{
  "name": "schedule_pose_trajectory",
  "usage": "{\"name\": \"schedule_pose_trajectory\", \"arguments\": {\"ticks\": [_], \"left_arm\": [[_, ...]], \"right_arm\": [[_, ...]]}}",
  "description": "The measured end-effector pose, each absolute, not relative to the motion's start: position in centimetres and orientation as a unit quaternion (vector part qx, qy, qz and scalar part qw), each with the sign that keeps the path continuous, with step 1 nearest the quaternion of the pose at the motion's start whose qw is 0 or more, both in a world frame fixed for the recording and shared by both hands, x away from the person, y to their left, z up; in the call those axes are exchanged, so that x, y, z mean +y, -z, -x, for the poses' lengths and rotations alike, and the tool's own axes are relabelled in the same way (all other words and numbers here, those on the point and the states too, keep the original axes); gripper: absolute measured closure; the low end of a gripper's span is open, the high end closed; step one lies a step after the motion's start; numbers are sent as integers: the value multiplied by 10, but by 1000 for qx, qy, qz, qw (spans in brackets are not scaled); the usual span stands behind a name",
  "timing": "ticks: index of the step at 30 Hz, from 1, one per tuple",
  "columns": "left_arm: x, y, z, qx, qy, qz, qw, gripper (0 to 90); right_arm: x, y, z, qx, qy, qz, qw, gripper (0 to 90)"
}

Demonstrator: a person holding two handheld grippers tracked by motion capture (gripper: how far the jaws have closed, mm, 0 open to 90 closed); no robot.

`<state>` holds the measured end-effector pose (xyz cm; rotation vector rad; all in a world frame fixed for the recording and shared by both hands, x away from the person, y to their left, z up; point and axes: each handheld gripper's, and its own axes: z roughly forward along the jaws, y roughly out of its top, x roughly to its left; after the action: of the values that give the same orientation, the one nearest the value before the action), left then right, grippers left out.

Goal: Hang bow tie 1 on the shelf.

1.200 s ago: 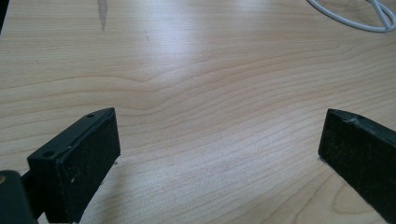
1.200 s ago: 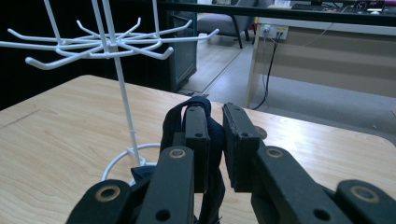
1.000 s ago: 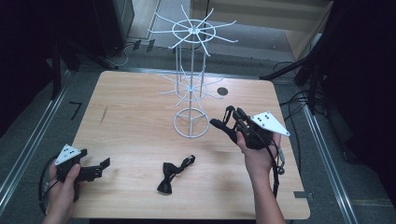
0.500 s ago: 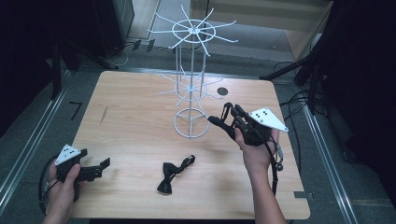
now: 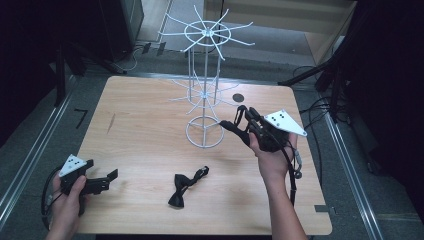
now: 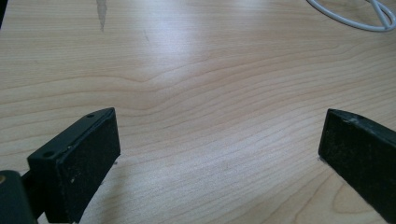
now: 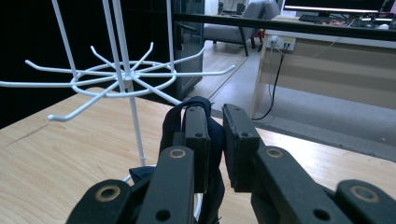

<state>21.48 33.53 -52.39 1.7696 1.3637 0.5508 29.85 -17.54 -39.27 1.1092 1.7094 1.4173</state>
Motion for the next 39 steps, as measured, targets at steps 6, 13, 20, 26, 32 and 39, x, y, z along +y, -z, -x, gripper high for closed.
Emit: {"name": "schedule_pose_trajectory", "arguments": {"ticks": [6,13,20,26,32,39], "left_arm": [[335,524,-215,541,-219,-701,409,0],[335,524,-215,541,-220,-701,409,0],[335,524,-215,541,-220,-702,409,0],[335,524,-215,540,-220,-701,409,0],[335,524,-215,540,-220,-702,409,0],[335,524,-215,540,-221,-702,409,0]], "right_arm": [[-172,387,-300,649,-548,-418,321,824],[-169,381,-300,647,-553,-414,324,824],[-169,375,-303,645,-557,-412,325,824],[-168,373,-308,646,-557,-410,323,824],[-168,372,-315,648,-556,-414,316,823],[-167,372,-322,651,-558,-416,304,822]]}}
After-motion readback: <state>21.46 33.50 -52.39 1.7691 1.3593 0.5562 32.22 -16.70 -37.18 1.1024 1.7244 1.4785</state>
